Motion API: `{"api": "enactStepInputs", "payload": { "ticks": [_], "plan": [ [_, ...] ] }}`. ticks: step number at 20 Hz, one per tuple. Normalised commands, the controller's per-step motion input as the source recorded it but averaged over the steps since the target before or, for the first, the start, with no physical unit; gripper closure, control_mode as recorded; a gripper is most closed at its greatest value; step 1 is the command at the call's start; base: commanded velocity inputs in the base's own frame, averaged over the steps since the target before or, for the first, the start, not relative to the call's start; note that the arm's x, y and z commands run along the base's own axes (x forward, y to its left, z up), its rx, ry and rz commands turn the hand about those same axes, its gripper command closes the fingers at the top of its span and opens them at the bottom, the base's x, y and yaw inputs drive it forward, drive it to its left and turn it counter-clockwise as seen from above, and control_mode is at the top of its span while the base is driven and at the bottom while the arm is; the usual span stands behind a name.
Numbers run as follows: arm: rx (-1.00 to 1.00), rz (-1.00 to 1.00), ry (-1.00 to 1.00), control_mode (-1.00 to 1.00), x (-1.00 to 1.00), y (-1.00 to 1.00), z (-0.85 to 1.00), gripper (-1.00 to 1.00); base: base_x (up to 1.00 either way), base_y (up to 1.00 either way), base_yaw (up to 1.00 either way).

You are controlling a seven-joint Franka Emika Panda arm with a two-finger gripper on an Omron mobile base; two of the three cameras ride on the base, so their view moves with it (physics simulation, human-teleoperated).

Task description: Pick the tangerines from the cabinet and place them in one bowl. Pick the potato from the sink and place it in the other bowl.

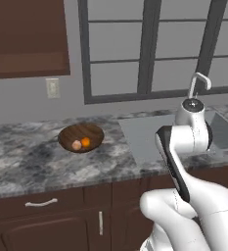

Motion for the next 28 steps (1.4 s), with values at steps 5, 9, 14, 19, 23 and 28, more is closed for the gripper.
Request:
{"api": "enactStepInputs", "payload": {
  "ticks": [5, 9, 14, 19, 23, 28],
  "plan": [
    [0.0, 0.0, 0.0, 1.0, 0.0, 0.0, 0.0, -1.0, 0.0, -0.89, 0.0],
    [0.0, 0.0, 0.0, 1.0, 0.0, 0.0, 0.0, -1.0, 0.0, -0.89, 0.0],
    [0.0, 0.0, 0.0, 1.0, 0.0, 0.0, 0.0, -1.0, 0.0, -0.86, 0.0],
    [0.0, 0.0, 0.0, 1.0, 0.0, 0.0, 0.0, -1.0, 0.0, -0.81, 0.0],
    [0.0, 0.0, 0.0, 1.0, 0.0, 0.0, 0.0, -1.0, 0.11, -0.52, 0.0],
    [0.0, 0.0, 0.0, 1.0, 0.0, 0.0, 0.0, -1.0, 0.4, -0.29, 0.0]
  ]
}}
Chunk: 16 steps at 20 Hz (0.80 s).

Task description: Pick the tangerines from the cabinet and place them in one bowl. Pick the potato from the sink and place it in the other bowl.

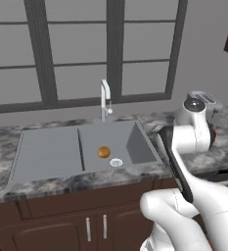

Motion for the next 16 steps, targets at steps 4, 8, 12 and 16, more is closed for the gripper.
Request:
{"api": "enactStepInputs", "payload": {
  "ticks": [4, 8, 12, 16],
  "plan": [
    [0.0, 0.0, 0.0, 1.0, 0.0, 0.0, 0.0, -1.0, 0.57, -0.34, 0.0],
    [0.0, 0.0, 0.0, 1.0, 0.0, 0.0, 0.0, -1.0, 0.39, -0.44, 0.0],
    [0.0, 0.0, -0.01, -1.0, 0.06, -0.01, 0.0, -1.0, 0.21, -0.27, 0.0],
    [0.0, 0.0, -0.06, -1.0, 0.21, 0.25, -0.03, -1.0, 0.0, 0.0, 0.0]
  ]
}}
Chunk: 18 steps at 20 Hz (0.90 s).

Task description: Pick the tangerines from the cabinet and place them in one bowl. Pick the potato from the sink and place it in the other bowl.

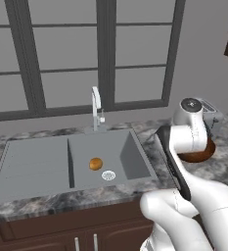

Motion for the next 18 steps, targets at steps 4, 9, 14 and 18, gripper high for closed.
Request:
{"api": "enactStepInputs", "payload": {
  "ticks": [4, 9, 14, 18],
  "plan": [
    [0.02, 0.04, -0.03, -1.0, 0.02, 0.8, -0.12, -1.0, 0.0, 0.0, 0.0],
    [0.1, 0.12, 0.0, -1.0, 0.0, 0.77, -0.11, -1.0, 0.0, 0.0, 0.0],
    [0.04, 0.14, -0.02, -1.0, 0.13, 0.8, -0.27, -1.0, 0.0, 0.0, 0.0],
    [0.0, 0.12, -0.04, -1.0, 0.34, 0.61, -0.39, -1.0, 0.0, 0.0, 0.0]
  ]
}}
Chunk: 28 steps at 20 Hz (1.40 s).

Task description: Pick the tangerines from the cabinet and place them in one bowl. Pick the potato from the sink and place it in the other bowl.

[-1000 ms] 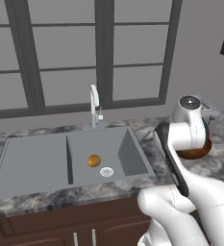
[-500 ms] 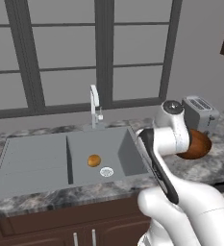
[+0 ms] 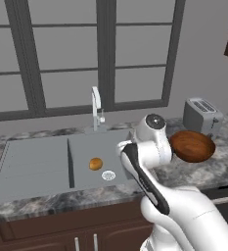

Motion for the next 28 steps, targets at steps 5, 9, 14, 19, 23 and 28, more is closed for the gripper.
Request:
{"api": "enactStepInputs", "payload": {
  "ticks": [5, 9, 14, 19, 23, 28],
  "plan": [
    [0.03, 0.11, -0.07, -1.0, 0.36, 0.25, -0.43, -1.0, 0.0, 0.0, 0.0],
    [0.02, 0.11, -0.03, -1.0, 0.39, 0.31, -0.49, -1.0, 0.0, 0.0, 0.0],
    [0.0, 0.04, 0.0, -1.0, 0.32, 0.24, -0.24, -1.0, 0.0, 0.0, 0.0],
    [0.0, 0.0, 0.0, -1.0, 0.32, 0.02, -0.2, -1.0, 0.0, 0.0, 0.0],
    [0.0, 0.0, 0.0, -1.0, 0.2, 0.22, -0.46, -1.0, 0.0, 0.0, 0.0],
    [0.0, 0.0, 0.0, -1.0, 0.1, 0.21, -0.45, -1.0, 0.0, 0.0, 0.0]
  ]
}}
